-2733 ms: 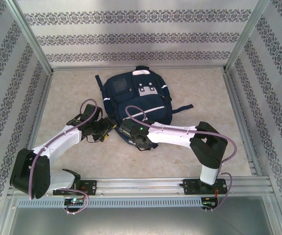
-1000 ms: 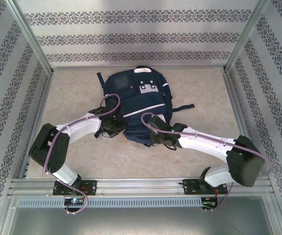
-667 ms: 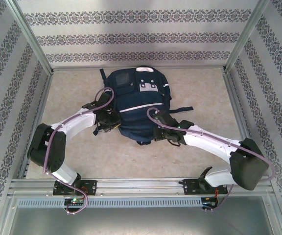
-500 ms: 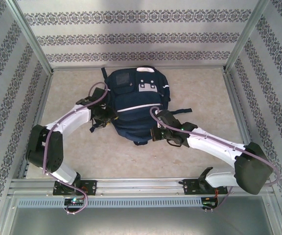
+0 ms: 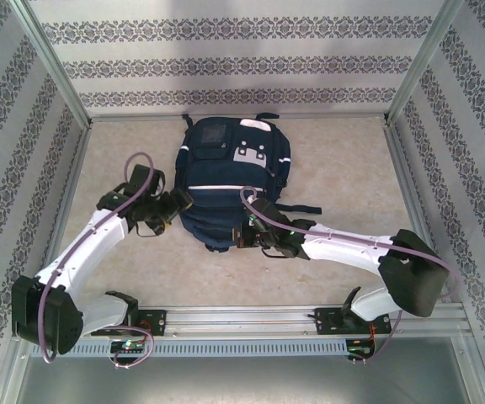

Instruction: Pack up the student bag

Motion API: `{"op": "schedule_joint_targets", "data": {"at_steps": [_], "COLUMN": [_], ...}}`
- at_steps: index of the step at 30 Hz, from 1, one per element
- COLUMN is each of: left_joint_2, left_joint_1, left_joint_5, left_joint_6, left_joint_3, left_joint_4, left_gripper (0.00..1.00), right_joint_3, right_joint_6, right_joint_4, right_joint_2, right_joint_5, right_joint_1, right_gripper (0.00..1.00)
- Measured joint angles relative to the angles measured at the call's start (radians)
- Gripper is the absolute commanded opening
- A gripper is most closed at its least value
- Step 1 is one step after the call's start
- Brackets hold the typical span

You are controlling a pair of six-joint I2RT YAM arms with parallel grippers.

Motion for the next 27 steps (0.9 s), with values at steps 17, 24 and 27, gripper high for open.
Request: {"op": "schedule_joint_targets", "data": {"at_steps": [17, 24, 27], "left_joint_2": [0.301, 0.350, 0.351], "left_joint_1": [-0.162, -0.162, -0.163], "left_joint_5": [0.018, -0.018, -0.044], "left_joint_6": [-0.122, -0.090, -0.073], "left_joint_3": [0.012, 0.035, 0.050], "left_joint_4": [0.176, 0.165, 0.151], "left_gripper": [0.63, 0.21, 0.15], "right_joint_3": [0.037, 0.106, 0.153], "right_joint_6": [0.000, -0.061, -0.102], "right_joint_4": [-0.005, -0.119, -0.188], "right_joint_2": [0.059, 0.111, 0.141], "right_joint_5": [0.035, 0.097, 0.140], "right_joint_1": [0.043, 0.052, 0.055], "right_gripper": [0.00, 0.00, 0.00]}}
